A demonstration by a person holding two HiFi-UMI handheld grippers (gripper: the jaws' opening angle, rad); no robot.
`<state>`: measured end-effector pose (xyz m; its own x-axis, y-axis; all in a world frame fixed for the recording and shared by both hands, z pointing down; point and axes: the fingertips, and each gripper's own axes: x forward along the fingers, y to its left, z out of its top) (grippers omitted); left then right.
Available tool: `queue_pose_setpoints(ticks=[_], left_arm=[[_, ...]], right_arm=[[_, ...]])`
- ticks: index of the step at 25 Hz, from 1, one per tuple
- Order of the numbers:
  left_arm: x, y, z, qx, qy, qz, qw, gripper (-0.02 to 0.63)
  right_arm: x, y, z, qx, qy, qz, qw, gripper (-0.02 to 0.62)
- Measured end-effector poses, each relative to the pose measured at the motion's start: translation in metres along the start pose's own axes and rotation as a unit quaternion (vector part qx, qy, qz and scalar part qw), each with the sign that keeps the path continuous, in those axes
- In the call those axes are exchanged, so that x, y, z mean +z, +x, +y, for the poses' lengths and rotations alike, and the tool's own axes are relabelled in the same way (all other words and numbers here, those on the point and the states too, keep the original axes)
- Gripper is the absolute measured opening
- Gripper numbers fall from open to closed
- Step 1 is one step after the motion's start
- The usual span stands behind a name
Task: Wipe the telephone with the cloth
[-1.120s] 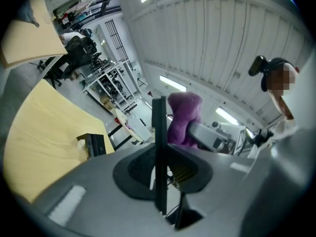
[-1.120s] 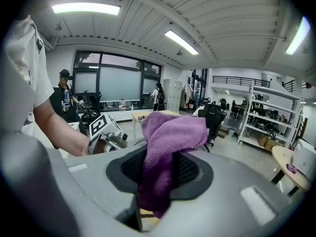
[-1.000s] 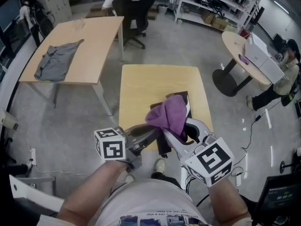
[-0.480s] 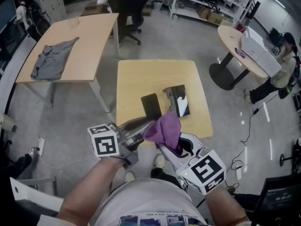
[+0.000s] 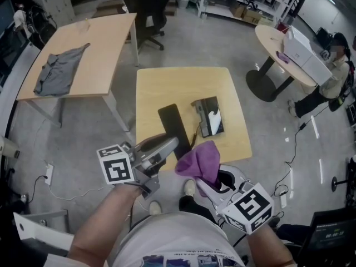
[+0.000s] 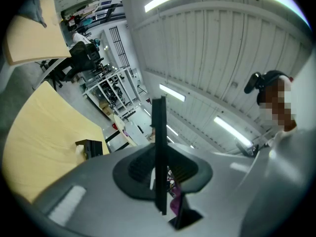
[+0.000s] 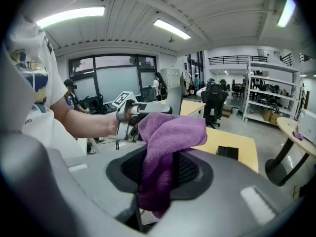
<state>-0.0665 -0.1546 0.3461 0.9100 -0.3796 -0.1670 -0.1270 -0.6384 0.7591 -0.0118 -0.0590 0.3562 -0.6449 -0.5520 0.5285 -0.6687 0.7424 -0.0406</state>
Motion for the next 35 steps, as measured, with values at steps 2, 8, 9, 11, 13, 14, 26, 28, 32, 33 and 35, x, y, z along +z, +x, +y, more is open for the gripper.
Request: queue_pose_setpoints(ticks=[2, 8, 9, 11, 13, 14, 26, 28, 32, 33, 35], left_arm=[[-0.003, -0.001, 0.0, -0.001, 0.001, 0.005, 1.0, 0.083], [-0.015, 0.007, -0.004, -0.01, -0.002, 0.02, 0.9997, 0.083], [-0.017, 0.009, -0.005, -0.013, -0.003, 0.023, 0.9996, 0.083], [-0.021, 0.011, -0.008, -0.019, -0.002, 0.03, 0.9994, 0.083], [-0.025, 0.012, -0.01, -0.022, -0.001, 0.036, 0.9991, 0.083], [-0.027, 0.012, -0.011, -0.023, -0.001, 0.038, 0.999, 0.083], [-0.019, 0.012, -0.013, -0.028, -0.002, 0.029, 0.9992, 0.083], [-0.017, 0.012, -0.013, -0.029, -0.001, 0.028, 0.9992, 0.083], [-0.013, 0.012, -0.015, -0.034, -0.001, 0.028, 0.999, 0.083], [-0.012, 0.012, -0.015, -0.035, -0.001, 0.028, 0.999, 0.083], [-0.012, 0.012, -0.015, -0.038, -0.001, 0.029, 0.9989, 0.083]], right_arm=[[0.017, -0.008, -0.012, -0.012, -0.004, -0.02, 1.0, 0.117], [0.065, -0.012, -0.058, -0.045, -0.014, -0.069, 0.997, 0.117], [0.071, -0.011, -0.066, -0.048, -0.013, -0.076, 0.996, 0.117], [0.082, -0.008, -0.077, -0.051, -0.008, -0.088, 0.995, 0.117], [0.091, -0.004, -0.083, -0.049, -0.005, -0.096, 0.994, 0.117], [0.093, -0.002, -0.084, -0.047, -0.005, -0.098, 0.994, 0.117], [0.057, 0.01, -0.059, -0.01, 0.005, -0.065, 0.998, 0.117], [0.044, 0.008, -0.054, -0.006, 0.011, -0.055, 0.998, 0.117], [0.02, 0.003, -0.045, -0.002, 0.027, -0.039, 0.999, 0.117], [0.015, 0.002, -0.043, -0.002, 0.032, -0.035, 0.999, 0.117], [0.003, 0.0, -0.04, -0.003, 0.041, -0.027, 0.999, 0.117]])
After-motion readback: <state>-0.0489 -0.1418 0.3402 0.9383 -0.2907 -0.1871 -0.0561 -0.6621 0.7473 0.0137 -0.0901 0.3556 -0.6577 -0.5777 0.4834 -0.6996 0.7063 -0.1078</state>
